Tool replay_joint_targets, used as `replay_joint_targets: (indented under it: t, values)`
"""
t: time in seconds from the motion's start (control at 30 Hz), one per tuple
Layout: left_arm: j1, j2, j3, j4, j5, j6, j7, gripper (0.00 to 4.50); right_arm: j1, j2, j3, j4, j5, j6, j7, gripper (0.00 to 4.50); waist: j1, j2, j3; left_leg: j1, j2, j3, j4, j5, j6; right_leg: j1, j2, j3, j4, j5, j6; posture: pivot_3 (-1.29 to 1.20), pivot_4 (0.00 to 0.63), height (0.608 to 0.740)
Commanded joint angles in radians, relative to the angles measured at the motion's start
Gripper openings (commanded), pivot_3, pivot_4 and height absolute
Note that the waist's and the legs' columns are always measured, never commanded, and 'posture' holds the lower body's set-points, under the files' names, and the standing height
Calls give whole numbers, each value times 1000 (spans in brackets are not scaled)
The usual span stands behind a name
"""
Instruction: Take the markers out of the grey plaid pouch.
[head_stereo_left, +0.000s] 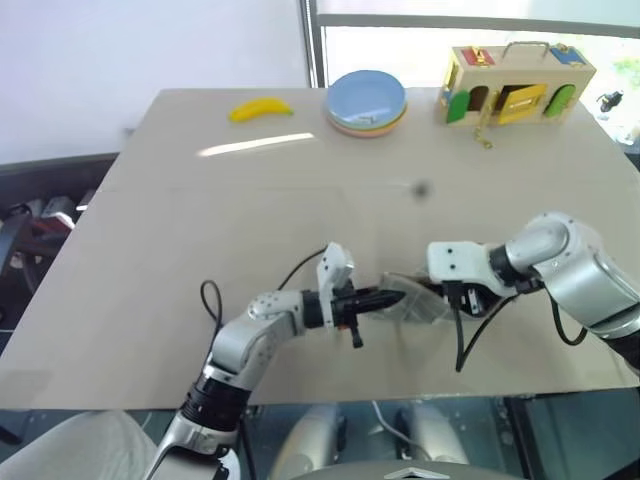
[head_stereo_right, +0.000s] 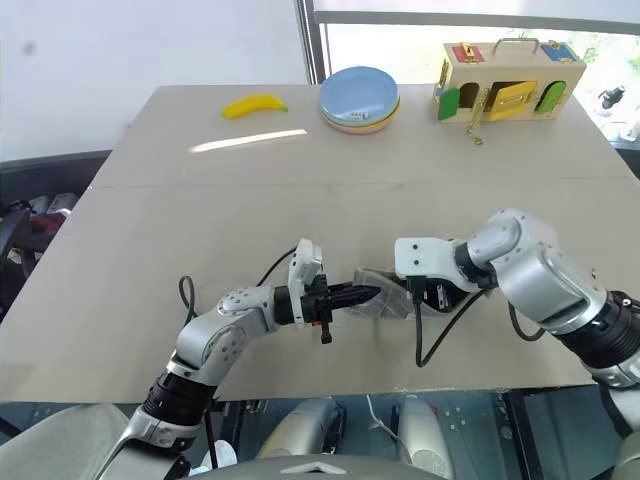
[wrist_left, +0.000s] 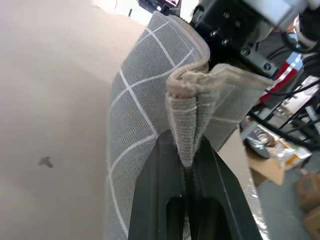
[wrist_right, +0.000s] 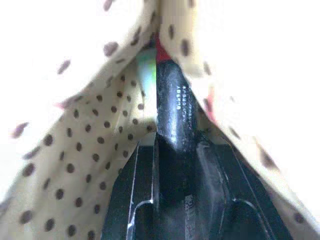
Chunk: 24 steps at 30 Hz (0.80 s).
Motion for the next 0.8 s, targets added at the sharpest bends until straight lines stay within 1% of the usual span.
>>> replay_joint_targets:
  t: [0.03,0.13,0.2,0.27,0.43,0.5,0.67,0.8]
  values:
    - [4,4,-9,59,110,-118,28,0,-47,-39,-127,-121,66,80,-9,453,1,0,0,0,0,0,0,0,0,0,0,0,0,0,0,0,150,740]
    - [-17,7,-14,84,176,-227,28,0,-56,-58,-163,-152,90,115,-31,453,1,0,0,-2,0,0,0,0,0,-1,0,0,-1,0,0,0,150,740]
    - [-26,9,-19,98,224,-299,30,0,-63,-52,-189,-149,93,115,-69,453,0,0,0,-2,0,0,0,0,0,-2,0,0,0,0,0,0,150,740]
    - [-27,3,-19,99,246,-329,34,0,-62,-49,-202,-132,89,102,-104,453,0,0,0,-2,0,0,-1,0,0,-3,0,0,0,0,0,0,150,740]
    - [-33,-25,9,109,255,-331,79,0,-34,-86,-213,-128,113,75,-120,453,2,0,0,-3,0,0,-1,0,0,-3,0,0,-1,0,0,0,150,740]
    - [-44,-38,32,117,245,-311,104,0,-8,-121,-227,-145,136,75,-110,453,3,0,1,-4,0,0,-1,0,0,-3,-1,0,-1,0,0,0,150,740]
    - [-67,-59,71,128,238,-289,153,0,97,-249,-302,-192,204,69,-65,453,3,0,1,-4,0,0,-1,0,0,-3,0,-1,-1,0,0,0,150,740]
    - [-73,-61,85,134,242,-283,166,0,218,-314,-411,-157,268,68,-48,453,2,0,1,-4,0,1,0,0,0,-3,0,0,0,0,0,0,150,740]
